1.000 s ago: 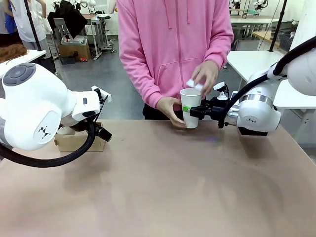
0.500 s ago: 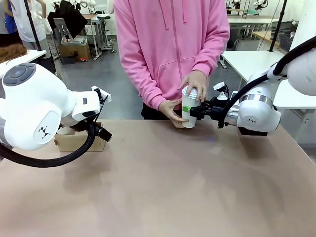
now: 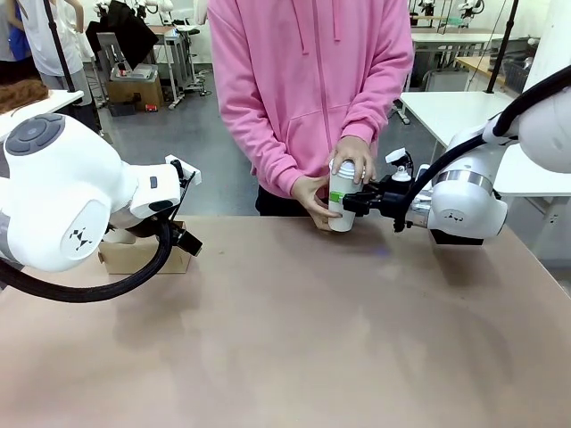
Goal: Pour a drink into a cup and package it in a carrier.
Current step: When a person places the Paper Cup Lid on the 600 ml Paper Cup , lift the 600 ml Paper Cup.
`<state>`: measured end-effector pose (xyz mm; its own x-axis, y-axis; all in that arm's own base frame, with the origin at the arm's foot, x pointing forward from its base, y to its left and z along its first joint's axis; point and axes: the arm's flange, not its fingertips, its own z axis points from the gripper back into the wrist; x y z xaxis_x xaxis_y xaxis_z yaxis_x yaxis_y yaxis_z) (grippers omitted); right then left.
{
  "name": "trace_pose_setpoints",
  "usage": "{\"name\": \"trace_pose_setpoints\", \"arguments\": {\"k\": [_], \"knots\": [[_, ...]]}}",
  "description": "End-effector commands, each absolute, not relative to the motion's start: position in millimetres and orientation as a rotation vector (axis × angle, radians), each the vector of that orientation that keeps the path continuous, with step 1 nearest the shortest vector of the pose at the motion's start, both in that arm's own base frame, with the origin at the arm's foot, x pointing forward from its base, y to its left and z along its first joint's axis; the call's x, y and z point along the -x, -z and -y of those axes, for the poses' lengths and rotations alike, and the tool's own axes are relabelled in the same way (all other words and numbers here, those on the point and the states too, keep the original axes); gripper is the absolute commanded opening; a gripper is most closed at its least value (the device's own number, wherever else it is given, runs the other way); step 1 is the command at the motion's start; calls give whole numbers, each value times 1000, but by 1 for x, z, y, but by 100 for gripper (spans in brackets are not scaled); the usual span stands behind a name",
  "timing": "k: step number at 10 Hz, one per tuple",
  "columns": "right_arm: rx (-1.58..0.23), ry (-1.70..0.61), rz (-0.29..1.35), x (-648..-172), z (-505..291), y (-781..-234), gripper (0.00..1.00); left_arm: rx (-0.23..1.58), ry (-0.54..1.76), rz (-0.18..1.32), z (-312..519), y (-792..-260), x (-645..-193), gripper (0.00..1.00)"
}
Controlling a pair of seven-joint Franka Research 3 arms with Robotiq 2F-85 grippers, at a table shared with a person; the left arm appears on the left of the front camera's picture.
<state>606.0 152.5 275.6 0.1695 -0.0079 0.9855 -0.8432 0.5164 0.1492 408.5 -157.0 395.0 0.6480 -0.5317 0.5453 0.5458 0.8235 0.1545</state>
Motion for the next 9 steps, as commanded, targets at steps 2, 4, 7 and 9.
{"name": "trace_pose_setpoints", "arguments": {"k": [2,4,7,9], "knots": [[-854,-711,1274,-606,-153,-279,80,26,612,616,157,-397,-408,100],[-854,-711,1274,-606,-153,-279,80,26,612,616,157,-397,-408,100],[-854,-711,1274,-606,-153,-279,80,26,612,616,157,-397,-408,100],[-854,-711,1274,-606,-153,-279,80,26,612,616,157,-397,-408,100]]}}
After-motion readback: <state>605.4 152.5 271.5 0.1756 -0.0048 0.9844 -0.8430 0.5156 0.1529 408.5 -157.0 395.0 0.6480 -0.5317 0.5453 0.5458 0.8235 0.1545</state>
